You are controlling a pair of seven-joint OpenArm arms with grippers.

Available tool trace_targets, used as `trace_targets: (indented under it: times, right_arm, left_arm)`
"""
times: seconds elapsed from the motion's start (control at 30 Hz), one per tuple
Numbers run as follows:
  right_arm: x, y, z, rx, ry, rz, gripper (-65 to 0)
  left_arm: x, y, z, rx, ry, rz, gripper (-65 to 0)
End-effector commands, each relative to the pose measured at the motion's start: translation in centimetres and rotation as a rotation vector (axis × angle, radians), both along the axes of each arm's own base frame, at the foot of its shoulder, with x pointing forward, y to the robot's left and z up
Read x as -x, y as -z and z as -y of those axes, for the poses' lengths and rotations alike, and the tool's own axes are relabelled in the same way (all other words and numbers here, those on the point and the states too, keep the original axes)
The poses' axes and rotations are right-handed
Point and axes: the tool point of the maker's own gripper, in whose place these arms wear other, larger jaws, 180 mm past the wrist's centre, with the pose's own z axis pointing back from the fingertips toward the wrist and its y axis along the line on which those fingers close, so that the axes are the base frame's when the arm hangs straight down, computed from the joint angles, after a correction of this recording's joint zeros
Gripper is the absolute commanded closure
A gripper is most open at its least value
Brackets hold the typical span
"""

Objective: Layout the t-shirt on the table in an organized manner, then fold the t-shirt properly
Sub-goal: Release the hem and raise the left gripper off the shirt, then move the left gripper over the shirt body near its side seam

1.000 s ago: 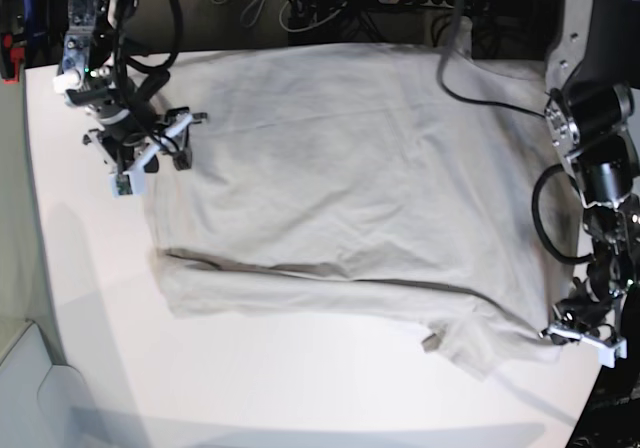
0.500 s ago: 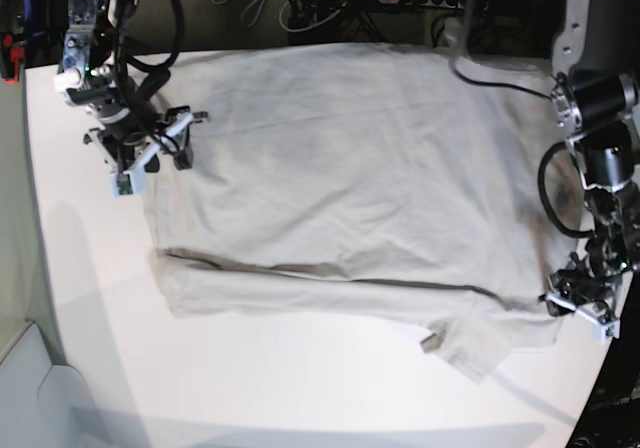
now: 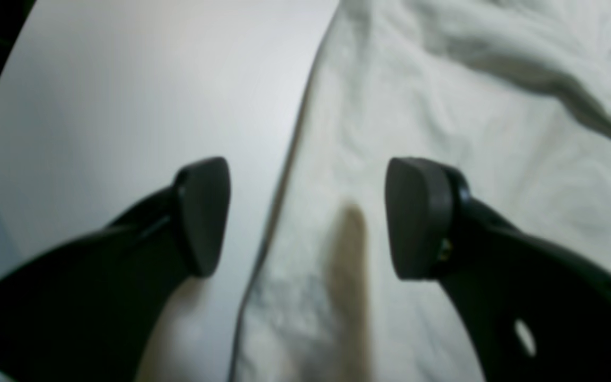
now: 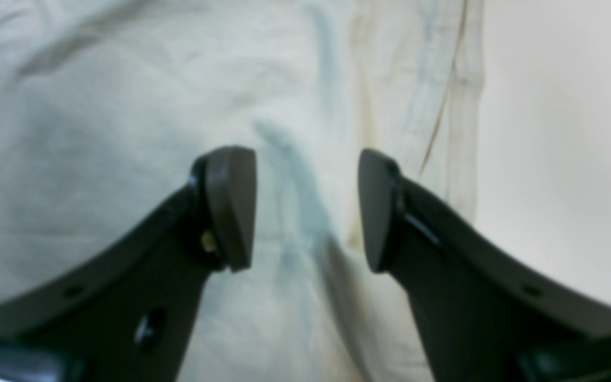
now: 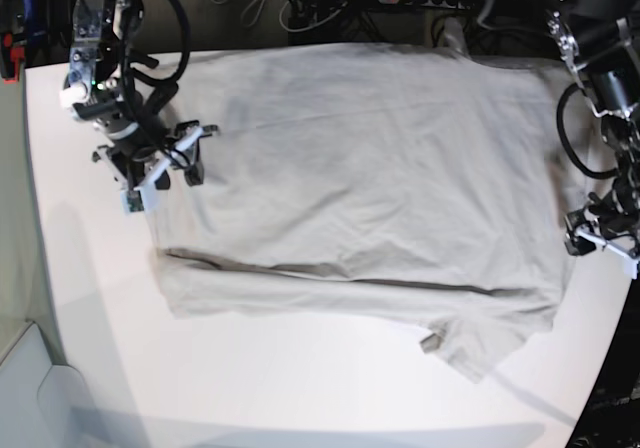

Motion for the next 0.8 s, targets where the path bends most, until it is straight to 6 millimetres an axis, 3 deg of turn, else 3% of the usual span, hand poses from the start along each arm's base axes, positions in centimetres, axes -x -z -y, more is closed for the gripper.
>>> trace_targets:
  times: [0.0,0.1,0.3,0.37,0.43,0.6,0.73,0.77]
  right_arm:
    - [-0.8,-1.2,0.1,-0.001,-0.004,0.049,-31.2]
    - [-1.0,-1.0,0.2,-0.003,-0.002,0.045,-31.1]
    - [-1.2,0.8,0.5,-0.012,0.009,-0.003,-31.0]
    - [-1.2,1.2,0.5,-0.014,0.012,-0.013,-31.0]
    - [-1.2,1.2,0.5,-0.014,0.012,-0.015,-31.0]
    - [-1.2,1.3,0.5,-0.014,0.012,-0.016,-31.3]
    - [-1.1,1.3,0.5,-0.016,0.013,-0.018,-31.3]
    - [-1.1,1.4,0.4,-0.017,0.011,-0.019,-31.3]
  left_arm:
    - [-0.5,-2.3,0.0,-0.008,0.015,0.061,-44.6]
    - [2.3,-1.9,1.3,0.000,0.042,0.036,-37.0]
    - [6.9,-1.3,3.9,0.013,0.053,0.006,-1.1]
    - [8.4,-1.3,3.1,0.015,0.011,-0.006,0.0]
    - [9.9,-1.5,1.6,0.012,-0.045,-0.002,-3.8]
    - [12.1,-2.5,-2.1,-0.001,-0.166,0.022,-5.7]
    - [13.3,-2.4,-3.1,-0.005,-0.202,0.015,-6.6]
    - [13.3,-2.4,-3.1,-0.005,-0.202,0.015,-9.6]
